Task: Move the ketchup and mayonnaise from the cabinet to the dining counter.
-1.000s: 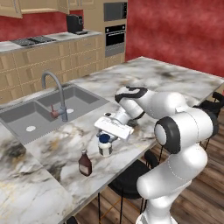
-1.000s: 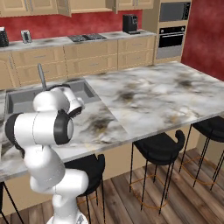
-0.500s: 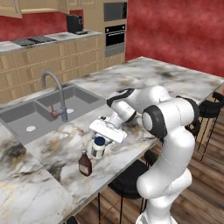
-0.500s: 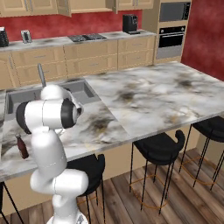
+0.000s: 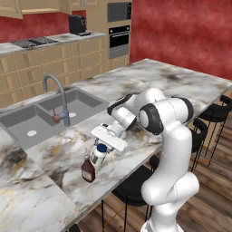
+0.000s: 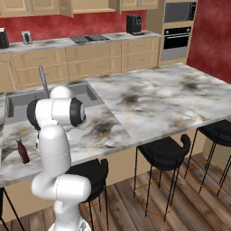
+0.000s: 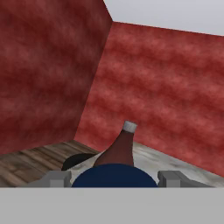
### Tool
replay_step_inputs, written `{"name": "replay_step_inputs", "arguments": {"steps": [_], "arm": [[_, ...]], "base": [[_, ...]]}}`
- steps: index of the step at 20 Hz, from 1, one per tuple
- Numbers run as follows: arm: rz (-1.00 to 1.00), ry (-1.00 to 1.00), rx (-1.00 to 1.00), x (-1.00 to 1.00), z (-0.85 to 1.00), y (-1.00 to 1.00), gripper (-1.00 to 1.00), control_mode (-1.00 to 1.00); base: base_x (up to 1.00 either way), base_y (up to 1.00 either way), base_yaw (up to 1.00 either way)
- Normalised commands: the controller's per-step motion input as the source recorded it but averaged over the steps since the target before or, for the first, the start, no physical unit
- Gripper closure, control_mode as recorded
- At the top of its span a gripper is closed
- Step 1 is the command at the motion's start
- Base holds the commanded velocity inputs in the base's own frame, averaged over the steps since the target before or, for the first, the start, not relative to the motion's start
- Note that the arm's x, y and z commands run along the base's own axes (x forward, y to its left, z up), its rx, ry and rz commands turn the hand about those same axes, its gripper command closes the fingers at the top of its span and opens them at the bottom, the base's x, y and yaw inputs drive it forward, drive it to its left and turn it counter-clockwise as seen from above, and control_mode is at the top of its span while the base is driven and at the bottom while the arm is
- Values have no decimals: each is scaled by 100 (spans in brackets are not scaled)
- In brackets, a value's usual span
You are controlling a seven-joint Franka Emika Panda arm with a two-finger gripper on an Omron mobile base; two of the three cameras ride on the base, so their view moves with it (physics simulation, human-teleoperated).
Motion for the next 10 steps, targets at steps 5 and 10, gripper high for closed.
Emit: {"name": "replay_step_inputs", "arguments": {"steps": [5, 10], "arm": [[4, 2, 4, 16, -26, 9, 100, -100], [4, 2, 0, 18, -21, 10, 100, -100]], "base": [[0, 0, 0], [0, 0, 0]]}}
